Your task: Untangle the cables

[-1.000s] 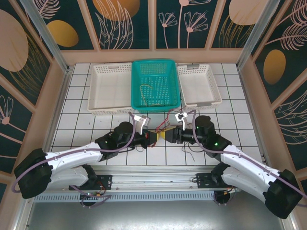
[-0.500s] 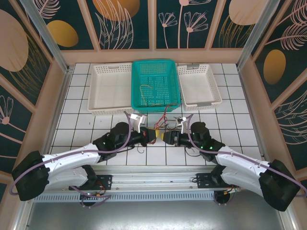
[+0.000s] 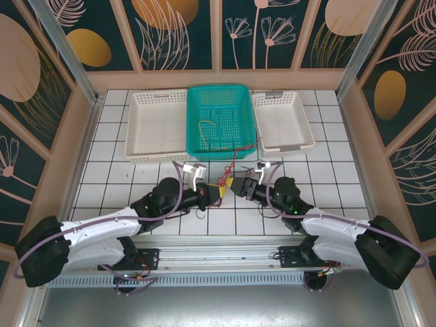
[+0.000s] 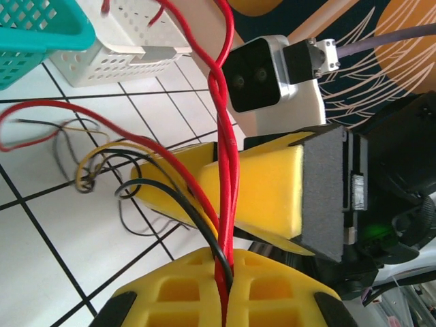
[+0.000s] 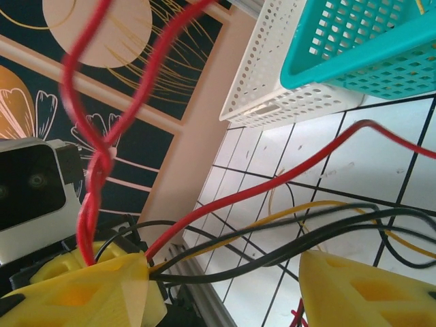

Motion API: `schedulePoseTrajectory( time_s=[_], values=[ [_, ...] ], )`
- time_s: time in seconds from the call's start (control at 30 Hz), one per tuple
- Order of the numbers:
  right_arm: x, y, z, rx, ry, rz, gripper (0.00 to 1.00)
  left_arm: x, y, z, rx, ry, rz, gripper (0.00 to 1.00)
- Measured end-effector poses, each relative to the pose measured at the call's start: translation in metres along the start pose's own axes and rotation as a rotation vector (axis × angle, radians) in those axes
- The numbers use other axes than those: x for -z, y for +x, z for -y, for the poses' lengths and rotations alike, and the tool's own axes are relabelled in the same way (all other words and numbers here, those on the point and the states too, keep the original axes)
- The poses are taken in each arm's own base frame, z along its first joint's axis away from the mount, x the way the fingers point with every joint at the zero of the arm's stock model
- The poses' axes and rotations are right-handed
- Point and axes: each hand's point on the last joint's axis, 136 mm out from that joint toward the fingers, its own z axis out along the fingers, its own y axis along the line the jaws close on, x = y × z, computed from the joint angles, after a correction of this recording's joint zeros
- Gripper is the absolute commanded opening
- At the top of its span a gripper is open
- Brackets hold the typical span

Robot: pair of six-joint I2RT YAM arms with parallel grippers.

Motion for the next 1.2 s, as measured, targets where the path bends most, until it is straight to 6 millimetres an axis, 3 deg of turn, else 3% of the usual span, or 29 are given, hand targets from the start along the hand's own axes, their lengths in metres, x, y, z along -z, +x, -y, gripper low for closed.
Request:
schedulePoseTrajectory(
  time_s=[0.23,0.53,0.77,0.93,1.03,1.2],
  values=[
    [-0.005,-0.006,-0.002,-0.015,-0.013,0.035,0.57,0.0,0.001,0.007,-0.006,0.038,-0.008,0.0],
    [0.001,-0.019,-0.026,-0.005,-0.082,0.09,0.59,0.007,-0.007,0.019,-0.03,0.072,0.021,0.0],
    [0.005,-0.021,-0.036,-0.033,-0.112,0.096,0.6,0.008,-0.006,0.016,-0.044,0.059,0.014,0.0],
    [0.002,-0.012,-0.041,-0.043,-0.126,0.066,0.59,0.007,-0.005,0.016,-0.044,0.059,0.014,0.0],
    [-0.006,-0.004,-0.04,-0.049,-0.122,0.03,0.55,0.007,-0.005,0.015,-0.043,0.056,0.012,0.0],
    [-0.01,-0.003,-0.041,-0.052,-0.122,0.025,0.37,0.007,-0.005,0.015,-0.043,0.053,0.015,0.0]
  ],
)
